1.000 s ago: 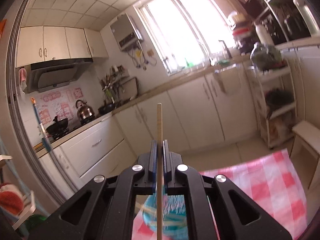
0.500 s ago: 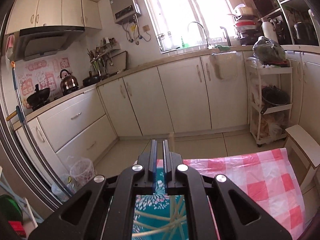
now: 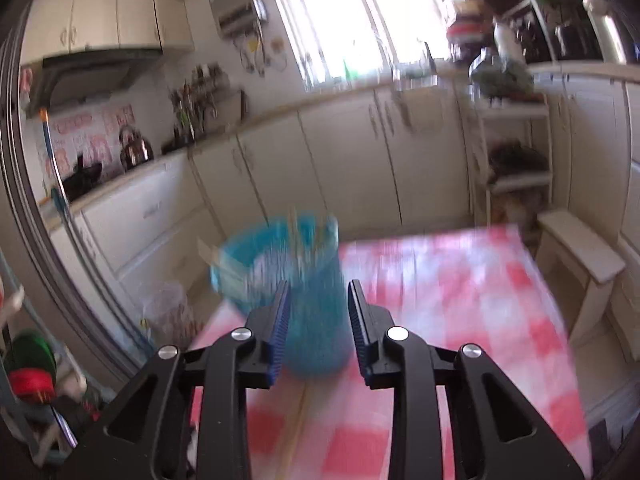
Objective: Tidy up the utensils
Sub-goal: 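Lower the right tool to a loose stick and close on it, then close the left tool on a loose stick while right tool holds its stick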
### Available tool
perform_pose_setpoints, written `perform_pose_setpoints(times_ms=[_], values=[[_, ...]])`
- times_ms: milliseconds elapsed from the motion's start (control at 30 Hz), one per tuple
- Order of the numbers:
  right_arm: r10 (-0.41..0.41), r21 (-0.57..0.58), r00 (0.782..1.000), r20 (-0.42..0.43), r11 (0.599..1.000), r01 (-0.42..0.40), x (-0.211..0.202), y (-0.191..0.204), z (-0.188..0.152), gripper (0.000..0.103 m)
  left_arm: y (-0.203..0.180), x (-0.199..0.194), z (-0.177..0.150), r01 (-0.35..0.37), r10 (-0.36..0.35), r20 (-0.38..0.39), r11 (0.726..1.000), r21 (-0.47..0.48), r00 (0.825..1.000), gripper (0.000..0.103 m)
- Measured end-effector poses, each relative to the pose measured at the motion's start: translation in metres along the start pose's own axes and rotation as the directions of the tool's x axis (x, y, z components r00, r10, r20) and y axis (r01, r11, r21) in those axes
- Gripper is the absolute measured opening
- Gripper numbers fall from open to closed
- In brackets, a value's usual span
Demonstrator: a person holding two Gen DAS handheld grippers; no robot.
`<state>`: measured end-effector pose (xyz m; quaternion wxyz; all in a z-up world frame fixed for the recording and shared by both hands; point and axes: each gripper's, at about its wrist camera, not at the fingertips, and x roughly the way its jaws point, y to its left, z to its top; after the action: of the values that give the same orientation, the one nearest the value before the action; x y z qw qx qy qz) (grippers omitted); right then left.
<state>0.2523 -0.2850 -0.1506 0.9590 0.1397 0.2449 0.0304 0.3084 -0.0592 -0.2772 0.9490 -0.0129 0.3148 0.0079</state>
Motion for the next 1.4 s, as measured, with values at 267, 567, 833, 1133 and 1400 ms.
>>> perform_pose_setpoints(times_ms=[267, 567, 833, 1133, 1400], values=[[0.014, -0.042, 0.944, -0.33, 0.999, -0.029, 0.07, 0.022, -0.071, 0.021, 0.0, -0.005, -0.003, -0.011, 0.011, 0.006, 1.0, 0.014, 1.0, 0.091], [-0.089, -0.106, 0.912, -0.4, 0.993, 0.05, 0.108, 0.03, -0.084, 0.016, 0.008, -0.001, -0.001, -0.007, 0.007, -0.002, 1.0, -0.021, 1.0, 0.091], [-0.093, -0.153, 0.906, -0.414, 0.988, 0.032, 0.09, 0.026, -0.089, 0.007, 0.006, 0.0, -0.001, -0.004, 0.004, -0.003, 1.0, -0.019, 1.0, 0.092], [-0.077, -0.067, 0.914, -0.399, 0.996, 0.055, 0.046, -0.022, -0.098, 0.006, -0.034, -0.015, 0.014, 0.14, -0.138, -0.031, 0.988, 0.062, 0.99, 0.092], [-0.038, 0.015, 0.928, -0.371, 0.999, 0.047, 0.039, -0.041, -0.097, 0.006, -0.098, 0.011, 0.029, 0.237, -0.206, -0.205, 0.962, 0.137, 0.957, 0.091]])
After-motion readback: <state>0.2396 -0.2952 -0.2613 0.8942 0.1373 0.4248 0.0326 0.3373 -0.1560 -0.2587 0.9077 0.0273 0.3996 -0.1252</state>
